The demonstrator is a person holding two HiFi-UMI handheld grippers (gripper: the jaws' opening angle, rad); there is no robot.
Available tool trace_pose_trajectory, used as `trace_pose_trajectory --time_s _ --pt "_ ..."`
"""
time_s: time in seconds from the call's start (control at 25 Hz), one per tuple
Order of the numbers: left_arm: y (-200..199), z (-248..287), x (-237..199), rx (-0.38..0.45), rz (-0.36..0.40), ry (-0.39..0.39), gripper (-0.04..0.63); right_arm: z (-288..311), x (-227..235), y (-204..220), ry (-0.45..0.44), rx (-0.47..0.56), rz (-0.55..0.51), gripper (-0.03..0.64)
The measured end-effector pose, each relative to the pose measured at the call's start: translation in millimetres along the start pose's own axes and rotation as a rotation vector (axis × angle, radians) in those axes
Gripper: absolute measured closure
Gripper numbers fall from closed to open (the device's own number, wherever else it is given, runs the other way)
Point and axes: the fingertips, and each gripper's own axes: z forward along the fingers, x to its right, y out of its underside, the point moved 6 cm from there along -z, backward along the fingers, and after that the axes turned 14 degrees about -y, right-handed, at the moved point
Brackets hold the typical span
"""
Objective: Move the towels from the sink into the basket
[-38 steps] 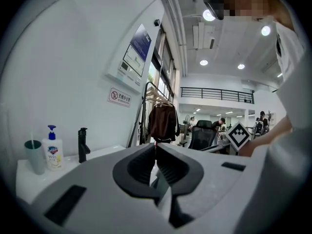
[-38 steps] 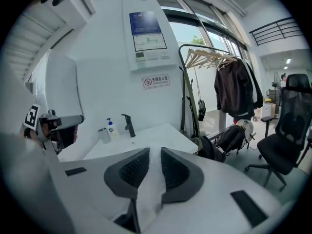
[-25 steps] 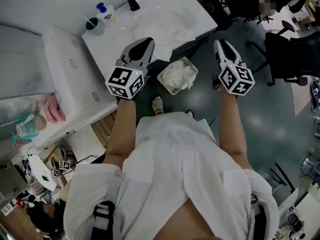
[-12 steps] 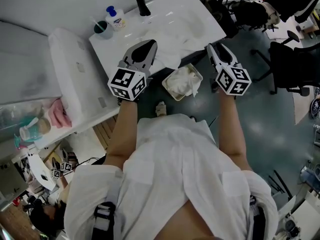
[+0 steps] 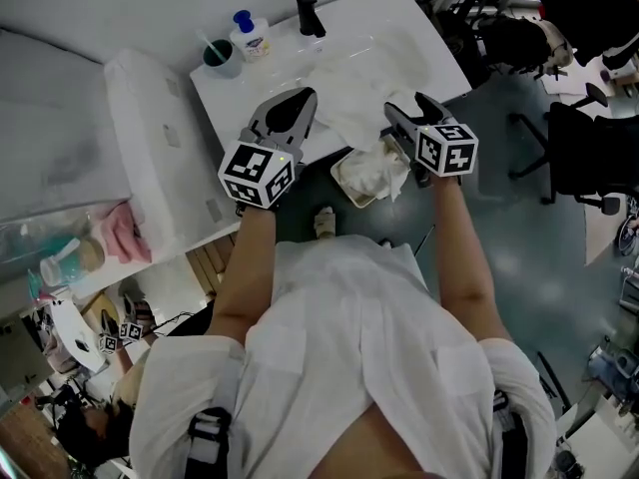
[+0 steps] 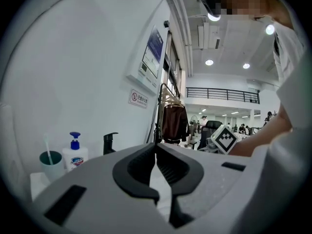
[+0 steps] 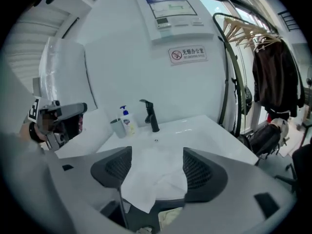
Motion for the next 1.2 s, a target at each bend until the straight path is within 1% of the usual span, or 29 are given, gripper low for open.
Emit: trace_pose_trajectory --time_s 0.24,0.48,0.72,0.88,0.96,1.2 --pt "14 0 -24 -0.024 -0.018 -0.02 0.578 54 10 20 -0.043 -0.155 0.024 0.259" --pt "27 -1 -44 -0.047 -0.035 -0.037 0.578 97 29 40 -0.047 -0.322 0.031 0.219" --pt "33 1 -59 -0.058 -0.041 -0.055 0.578 126 44 53 -0.051 -0.467 0.006 0.204" --pt "37 1 -70 -0.068 -0.045 -0.069 0.578 145 50 68 -0.056 -0.604 -0.003 0.204" --pt "39 1 -72 -0.073 -0.047 -0.072 0.578 152 52 76 -0.063 -0.65 0.022 0.204" --pt "44 4 -74 -0.09 -0.05 -0.07 0.578 160 60 84 -0.064 -0.744 0.16 0.207"
